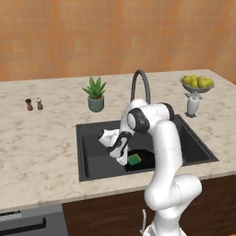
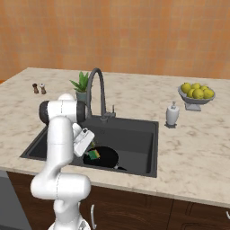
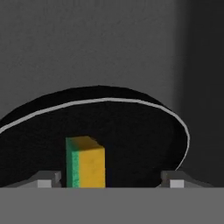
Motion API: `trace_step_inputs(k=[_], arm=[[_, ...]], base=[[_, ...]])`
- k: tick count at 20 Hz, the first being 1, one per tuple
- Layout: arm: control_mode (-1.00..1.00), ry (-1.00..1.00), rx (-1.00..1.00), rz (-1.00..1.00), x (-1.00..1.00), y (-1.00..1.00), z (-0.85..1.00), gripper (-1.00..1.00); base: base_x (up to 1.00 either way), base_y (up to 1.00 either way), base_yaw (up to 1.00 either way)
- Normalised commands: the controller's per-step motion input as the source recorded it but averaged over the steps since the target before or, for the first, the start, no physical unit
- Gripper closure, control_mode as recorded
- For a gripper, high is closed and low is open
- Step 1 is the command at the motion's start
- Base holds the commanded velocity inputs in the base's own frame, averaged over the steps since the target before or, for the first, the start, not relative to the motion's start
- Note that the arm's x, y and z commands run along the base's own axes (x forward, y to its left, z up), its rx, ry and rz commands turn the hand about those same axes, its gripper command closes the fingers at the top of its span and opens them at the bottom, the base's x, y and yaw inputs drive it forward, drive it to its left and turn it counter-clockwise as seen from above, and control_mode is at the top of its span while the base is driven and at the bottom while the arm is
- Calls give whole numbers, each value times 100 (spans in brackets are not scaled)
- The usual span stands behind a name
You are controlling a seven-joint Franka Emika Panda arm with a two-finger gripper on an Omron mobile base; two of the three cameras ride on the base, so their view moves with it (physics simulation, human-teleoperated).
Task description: Pick the pan and sponge and place them into the sink. Then turn on the water.
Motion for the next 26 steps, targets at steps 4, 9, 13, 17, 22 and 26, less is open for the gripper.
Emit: trace_step_inputs(k=[4, 9, 13, 17, 22, 26], arm=[[-100, -24, 0, 0, 0, 26, 92, -100], [-100, -26, 0, 0, -18, 42, 93, -100], [-100, -31, 0, 0, -55, 29, 79, -100], [-100, -34, 1, 0, -80, 14, 78, -100], [-100, -37, 4, 0, -63, 8, 82, -100], [-100, -11, 12, 1, -55, 7, 99, -100]], base=[[0, 0, 0], [0, 0, 0], [0, 0, 0], [0, 0, 0], [0, 0, 0], [0, 0, 0]])
